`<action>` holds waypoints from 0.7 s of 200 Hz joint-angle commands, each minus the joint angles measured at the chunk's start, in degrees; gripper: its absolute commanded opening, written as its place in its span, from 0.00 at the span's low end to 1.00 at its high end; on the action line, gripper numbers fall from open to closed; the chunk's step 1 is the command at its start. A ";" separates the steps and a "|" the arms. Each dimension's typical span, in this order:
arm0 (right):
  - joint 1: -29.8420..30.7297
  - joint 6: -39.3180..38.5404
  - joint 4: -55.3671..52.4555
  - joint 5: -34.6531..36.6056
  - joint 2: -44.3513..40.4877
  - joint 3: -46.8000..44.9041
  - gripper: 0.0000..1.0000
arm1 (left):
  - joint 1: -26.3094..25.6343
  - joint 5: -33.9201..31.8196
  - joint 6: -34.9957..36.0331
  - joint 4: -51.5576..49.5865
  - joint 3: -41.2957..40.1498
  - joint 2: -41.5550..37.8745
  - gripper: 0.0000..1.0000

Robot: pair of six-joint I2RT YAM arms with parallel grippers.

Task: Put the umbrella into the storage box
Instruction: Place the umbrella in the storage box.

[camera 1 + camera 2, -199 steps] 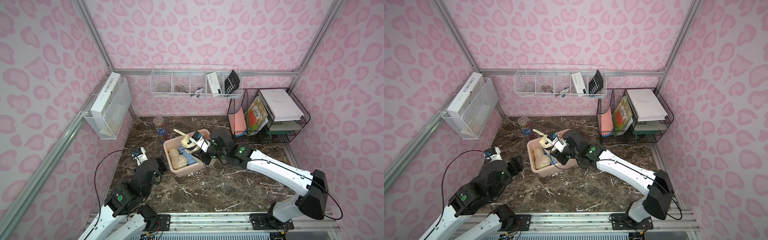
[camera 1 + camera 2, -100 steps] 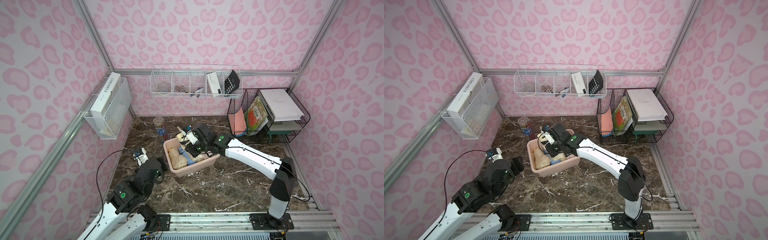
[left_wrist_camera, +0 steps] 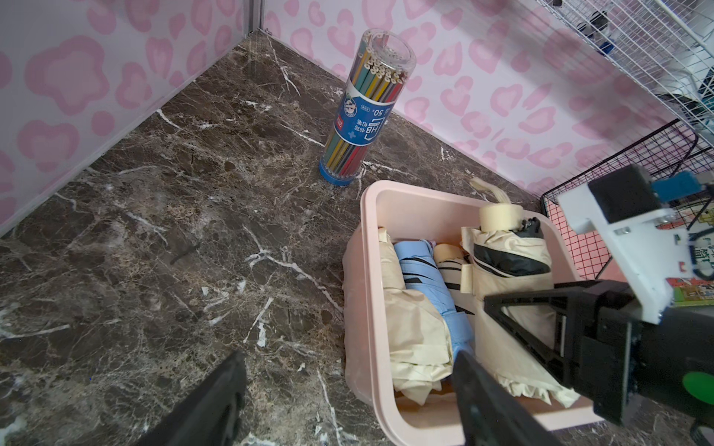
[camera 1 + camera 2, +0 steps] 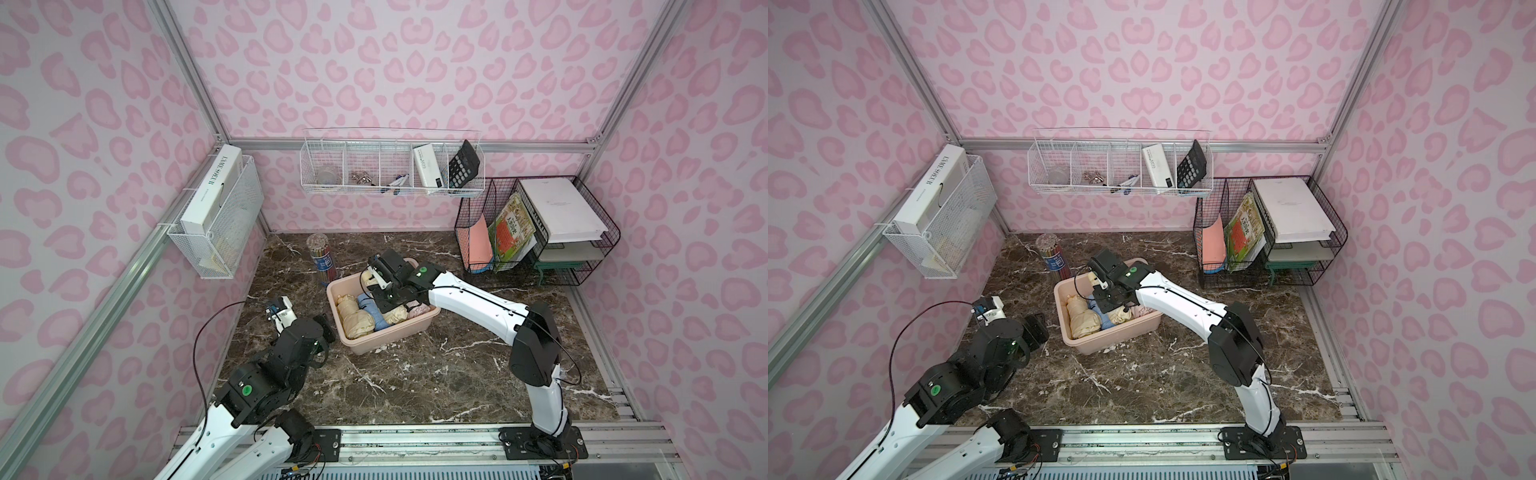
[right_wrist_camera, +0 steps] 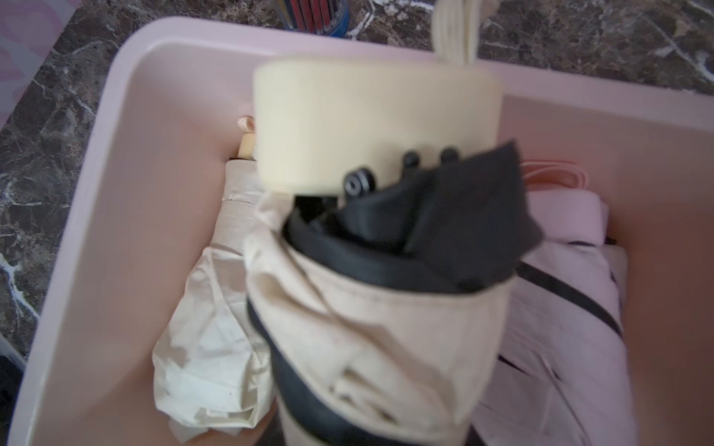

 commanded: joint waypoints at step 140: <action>1.15 -2.09 12.67 13.35 -19.27 -11.49 0.74 | 4.57 -2.09 4.22 1.55 3.40 6.59 0.85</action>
